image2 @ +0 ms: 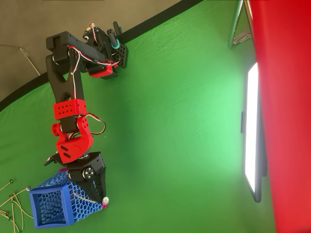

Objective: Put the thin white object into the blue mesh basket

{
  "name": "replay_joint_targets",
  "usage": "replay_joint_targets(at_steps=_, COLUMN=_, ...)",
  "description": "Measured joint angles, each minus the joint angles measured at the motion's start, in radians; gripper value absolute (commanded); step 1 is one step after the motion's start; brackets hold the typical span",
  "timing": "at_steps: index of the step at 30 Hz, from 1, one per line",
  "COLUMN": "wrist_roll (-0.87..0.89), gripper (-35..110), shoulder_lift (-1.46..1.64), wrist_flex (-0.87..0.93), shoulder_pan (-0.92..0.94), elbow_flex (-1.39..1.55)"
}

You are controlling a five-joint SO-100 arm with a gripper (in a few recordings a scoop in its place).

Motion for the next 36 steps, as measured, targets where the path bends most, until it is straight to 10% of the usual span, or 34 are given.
replay_joint_targets(at_steps=36, wrist_roll=0.543, gripper=18, shoulder_lift=-0.302, wrist_flex=-0.278, shoulder_pan=0.405, elbow_flex=0.025)
